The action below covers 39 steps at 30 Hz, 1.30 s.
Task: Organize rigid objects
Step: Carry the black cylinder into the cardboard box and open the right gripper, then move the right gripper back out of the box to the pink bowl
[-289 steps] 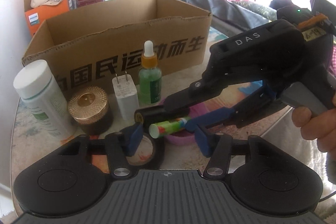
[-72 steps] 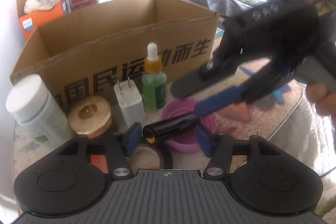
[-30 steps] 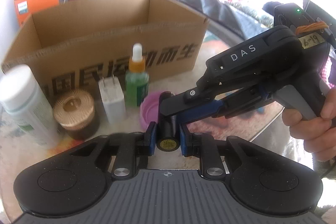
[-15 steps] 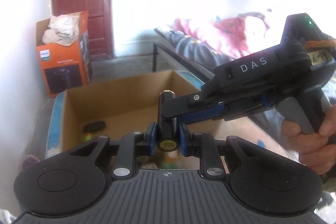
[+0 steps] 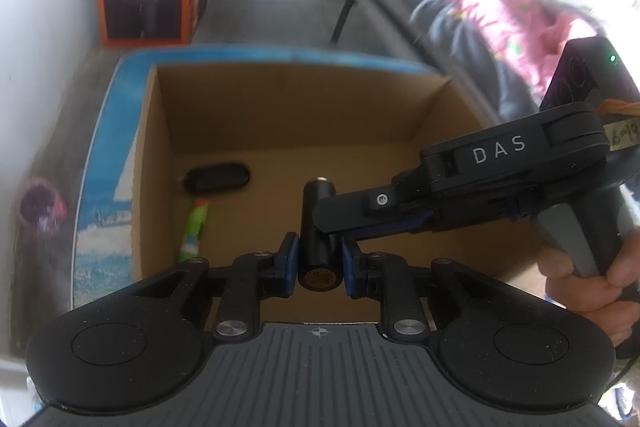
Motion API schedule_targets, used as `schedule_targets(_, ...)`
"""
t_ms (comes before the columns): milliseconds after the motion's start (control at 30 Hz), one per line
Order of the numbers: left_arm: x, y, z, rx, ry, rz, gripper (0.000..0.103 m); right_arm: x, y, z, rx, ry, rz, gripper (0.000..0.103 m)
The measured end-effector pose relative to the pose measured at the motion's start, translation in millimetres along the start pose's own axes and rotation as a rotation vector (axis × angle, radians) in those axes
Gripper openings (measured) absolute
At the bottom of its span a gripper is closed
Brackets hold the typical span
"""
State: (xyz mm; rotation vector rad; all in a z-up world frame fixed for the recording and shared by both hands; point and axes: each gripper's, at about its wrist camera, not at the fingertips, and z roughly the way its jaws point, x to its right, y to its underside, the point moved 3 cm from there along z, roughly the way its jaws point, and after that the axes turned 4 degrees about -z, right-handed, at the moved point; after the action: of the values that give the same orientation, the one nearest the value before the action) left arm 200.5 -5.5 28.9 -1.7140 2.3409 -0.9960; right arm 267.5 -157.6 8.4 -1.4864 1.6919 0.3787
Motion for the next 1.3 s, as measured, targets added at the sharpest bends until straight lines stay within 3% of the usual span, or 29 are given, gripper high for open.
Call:
schedule_targets(167,-11,-5,16,-0.105,0.000,-0.023,0.021,10,-6,29,-0.108,0.062,0.001,0.029)
schedule_targets(267,-12,-4,21,-0.126,-0.016,-0.013,0.021,12,-6,44,-0.156,0.084,-0.014,0.030)
schedule_targets(767,-13,-7,-4,-0.049,-0.029,-0.016,0.026,22,-10,40,-0.147,0.021,0.045,0.032)
schedule_targets(1033,-6,3,-43,0.062,-0.017,-0.008,0.044,11,-7,17,-0.105,-0.011,0.034,0.032)
schedule_targets(1100,-4,8,-58,0.104,0.000,-0.006,0.052,4,-2,1,-0.074,-0.029,0.007,0.033)
schedule_targets(1167,2,16,-74,0.151,0.020,0.011,0.062,-5,7,-22,-0.030,-0.046,-0.025,0.038)
schedule_targets(1233,9,27,-90,0.204,0.041,0.044,0.075,-15,20,-51,0.029,-0.062,-0.077,0.055)
schedule_targets(1300,17,37,-103,0.251,0.070,0.070,0.093,-24,37,-81,0.098,-0.071,-0.128,0.061)
